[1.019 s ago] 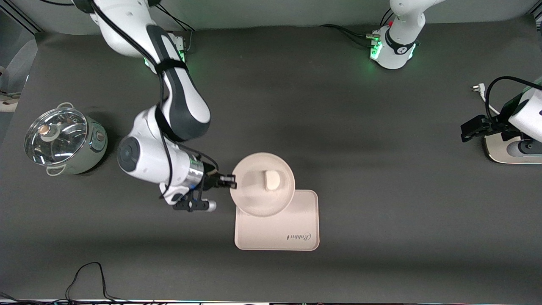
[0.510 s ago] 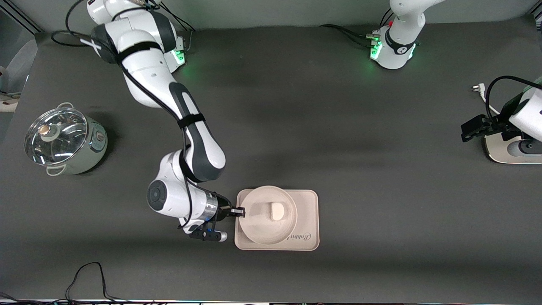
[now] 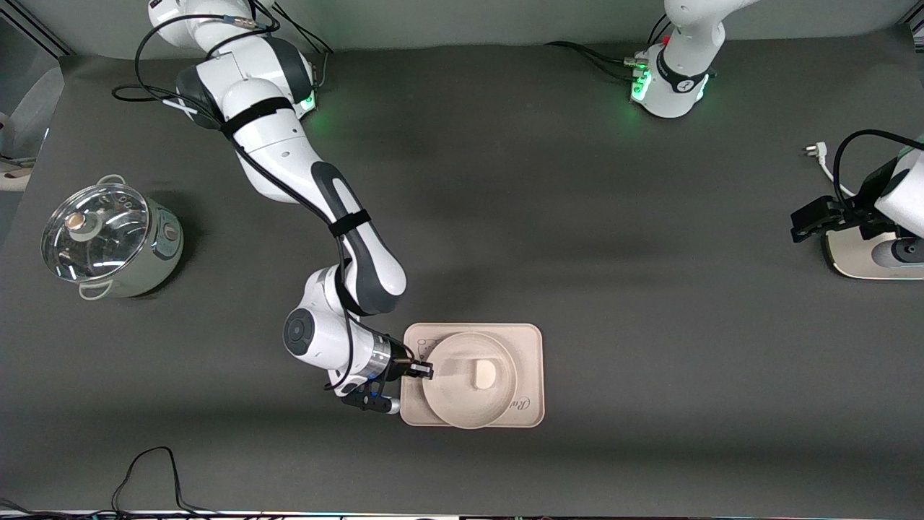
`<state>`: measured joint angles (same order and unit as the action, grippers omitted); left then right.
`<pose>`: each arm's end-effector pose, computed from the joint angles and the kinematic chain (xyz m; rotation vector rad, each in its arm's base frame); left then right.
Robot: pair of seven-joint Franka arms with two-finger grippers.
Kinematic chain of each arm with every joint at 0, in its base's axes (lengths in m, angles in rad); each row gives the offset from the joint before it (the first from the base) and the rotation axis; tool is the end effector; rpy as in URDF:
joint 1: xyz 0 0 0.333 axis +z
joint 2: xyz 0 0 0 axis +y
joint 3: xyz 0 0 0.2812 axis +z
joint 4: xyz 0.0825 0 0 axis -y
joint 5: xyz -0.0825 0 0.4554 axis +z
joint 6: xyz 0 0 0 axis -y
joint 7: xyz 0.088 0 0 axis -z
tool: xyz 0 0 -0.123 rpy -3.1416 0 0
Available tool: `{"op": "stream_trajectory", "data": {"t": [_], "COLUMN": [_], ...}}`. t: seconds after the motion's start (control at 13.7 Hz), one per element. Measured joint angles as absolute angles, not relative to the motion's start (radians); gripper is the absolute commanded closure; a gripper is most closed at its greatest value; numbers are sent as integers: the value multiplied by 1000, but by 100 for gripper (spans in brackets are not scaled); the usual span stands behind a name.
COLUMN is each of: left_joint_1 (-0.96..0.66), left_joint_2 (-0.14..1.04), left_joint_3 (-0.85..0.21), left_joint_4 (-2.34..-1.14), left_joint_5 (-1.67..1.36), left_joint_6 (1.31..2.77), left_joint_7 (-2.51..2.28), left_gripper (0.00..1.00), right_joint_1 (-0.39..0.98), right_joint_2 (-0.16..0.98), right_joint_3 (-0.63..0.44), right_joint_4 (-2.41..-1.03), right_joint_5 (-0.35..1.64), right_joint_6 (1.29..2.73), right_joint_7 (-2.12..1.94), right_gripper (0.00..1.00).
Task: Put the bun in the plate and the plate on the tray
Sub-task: 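Carry the plate with the right gripper over the white tray, then lower the plate onto the tray and open the right gripper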
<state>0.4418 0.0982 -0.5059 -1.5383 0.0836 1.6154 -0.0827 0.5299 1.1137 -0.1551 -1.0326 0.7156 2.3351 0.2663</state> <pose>0.6524 -0.0207 0.5401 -3.1050 -0.0254 0.0095 0.7491 0.3578 0.1095 -2.6504 0.3206 -0.0657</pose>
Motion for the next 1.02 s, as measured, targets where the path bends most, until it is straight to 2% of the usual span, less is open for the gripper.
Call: {"op": "stream_trajectory", "data": {"t": [0.22, 0.29, 0.36, 0.8, 1.02], "left_joint_1": [442, 442, 442, 442, 440], "left_joint_2": [96, 95, 94, 88, 65], "left_joint_3": [-506, -505, -506, -508, -510], "left_joint_4": [-1538, -1538, -1538, -1538, -1536], "left_joint_5": [84, 84, 83, 83, 83], "left_joint_6": [1615, 1614, 1614, 1615, 1614], "left_joint_7": [-83, -83, -83, -83, -83], "left_gripper": [0, 0, 0, 0, 0], "right_joint_1": [530, 530, 530, 523, 482], "right_joint_2": [1116, 1116, 1116, 1110, 1053], "right_joint_3": [-150, -150, -150, -156, -162], "right_joint_4": [-1032, -1031, -1031, -1001, -975], "right_joint_5": [716, 716, 716, 671, 541], "right_joint_6": [2339, 2339, 2339, 2322, 2187], "right_joint_7": [273, 273, 273, 273, 273], "right_gripper": [100, 76, 1, 0, 0]}}
